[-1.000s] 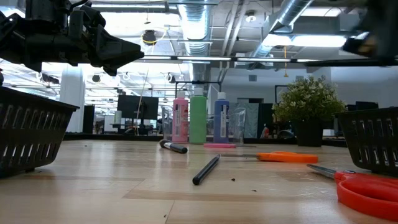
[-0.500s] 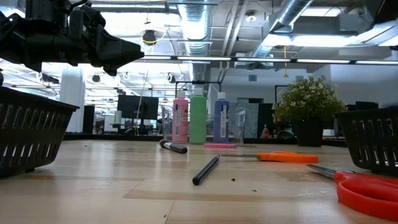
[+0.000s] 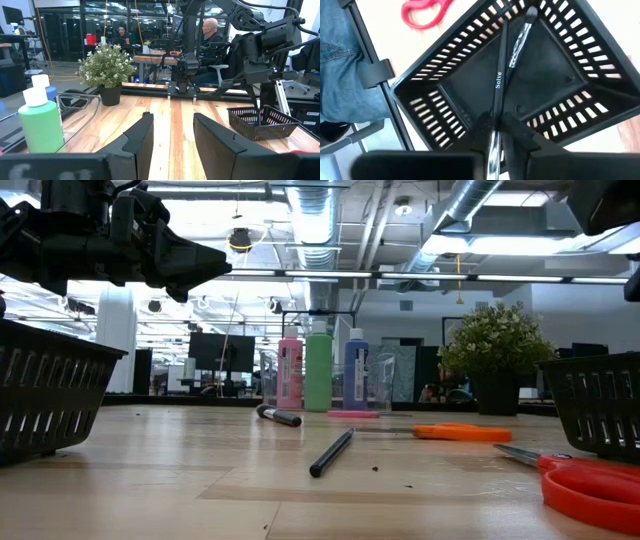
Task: Pick & Place Paint Supplies
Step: Put the black paint brush into the right black bin
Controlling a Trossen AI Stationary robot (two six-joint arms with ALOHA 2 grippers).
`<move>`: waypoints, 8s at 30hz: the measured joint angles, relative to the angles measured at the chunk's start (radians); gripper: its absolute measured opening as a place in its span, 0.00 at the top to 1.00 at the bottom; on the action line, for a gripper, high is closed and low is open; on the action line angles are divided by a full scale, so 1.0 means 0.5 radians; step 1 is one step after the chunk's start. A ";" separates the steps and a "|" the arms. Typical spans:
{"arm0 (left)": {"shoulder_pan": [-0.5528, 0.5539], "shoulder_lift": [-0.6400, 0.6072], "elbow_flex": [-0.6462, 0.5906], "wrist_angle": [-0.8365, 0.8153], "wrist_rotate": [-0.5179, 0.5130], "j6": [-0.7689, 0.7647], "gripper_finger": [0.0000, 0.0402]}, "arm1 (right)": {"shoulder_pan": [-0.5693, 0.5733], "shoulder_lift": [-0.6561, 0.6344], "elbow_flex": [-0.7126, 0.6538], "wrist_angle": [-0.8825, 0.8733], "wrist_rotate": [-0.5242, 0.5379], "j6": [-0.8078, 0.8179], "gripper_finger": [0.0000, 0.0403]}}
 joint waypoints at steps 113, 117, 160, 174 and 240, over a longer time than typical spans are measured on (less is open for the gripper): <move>-0.317 1.605 1.970 -2.603 -0.511 1.015 0.94 | -0.877 0.013 -0.546 1.963 0.734 -1.982 0.50; -0.299 1.380 1.852 -2.511 -0.509 0.965 0.94 | -0.884 0.013 -0.721 2.436 0.746 -2.069 0.50; -0.203 1.365 1.315 -0.179 0.069 0.346 0.94 | -1.245 0.012 -0.997 3.790 0.371 -2.357 0.50; -0.203 1.415 1.376 -0.119 0.119 0.351 0.94 | -1.267 0.012 -0.997 3.786 0.368 -2.359 0.70; -0.171 1.416 1.372 -0.295 0.191 0.292 1.00 | -1.324 0.012 -0.971 3.450 0.252 -2.340 0.85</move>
